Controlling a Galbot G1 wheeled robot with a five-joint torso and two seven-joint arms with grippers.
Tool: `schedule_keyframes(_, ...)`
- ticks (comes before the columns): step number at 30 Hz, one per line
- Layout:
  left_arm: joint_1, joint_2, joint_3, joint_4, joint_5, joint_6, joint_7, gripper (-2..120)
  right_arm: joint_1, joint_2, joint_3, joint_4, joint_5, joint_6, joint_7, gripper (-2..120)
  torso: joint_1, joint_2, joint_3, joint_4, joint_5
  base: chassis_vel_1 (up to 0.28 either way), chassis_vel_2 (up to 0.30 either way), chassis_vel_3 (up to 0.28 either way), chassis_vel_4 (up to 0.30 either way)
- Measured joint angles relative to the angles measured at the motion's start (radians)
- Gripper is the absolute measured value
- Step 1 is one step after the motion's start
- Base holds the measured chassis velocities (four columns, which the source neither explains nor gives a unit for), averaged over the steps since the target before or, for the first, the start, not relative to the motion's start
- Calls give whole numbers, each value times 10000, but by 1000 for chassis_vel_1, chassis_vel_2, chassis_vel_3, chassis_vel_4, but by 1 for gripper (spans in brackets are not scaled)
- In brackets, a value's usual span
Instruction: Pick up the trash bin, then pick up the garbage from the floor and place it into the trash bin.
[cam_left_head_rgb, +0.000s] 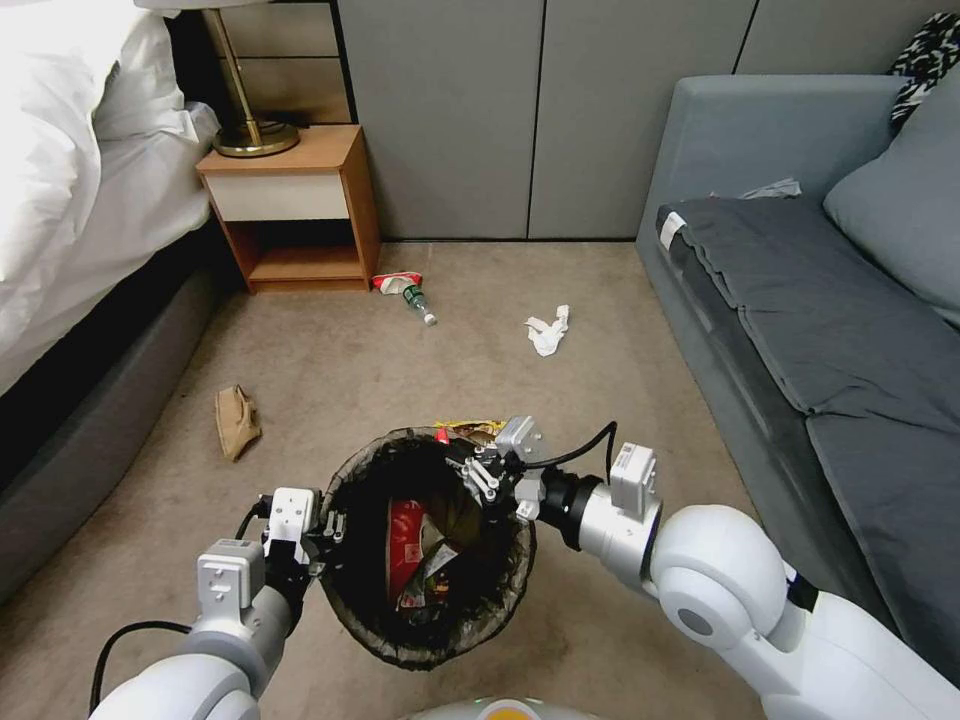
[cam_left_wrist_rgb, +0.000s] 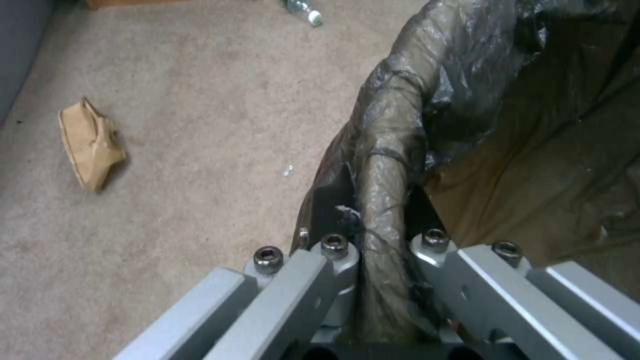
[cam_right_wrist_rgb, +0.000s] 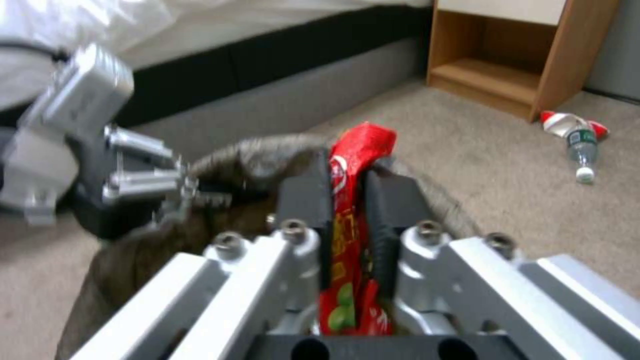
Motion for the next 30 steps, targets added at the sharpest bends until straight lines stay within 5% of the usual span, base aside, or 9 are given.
schedule_keyframes(23,-189,-159,36,0,37,-20,54,1,-420,-166,-415,189,-1056,-83,43,96,0,0,0,-1,0,0,0,0,0)
schedule_keyframes(30,-206,-170,65,0,61,-30,80,1,-787,-173,222,612,-1189,138,118,100,0,0,0,0,0,0,0,0,0)
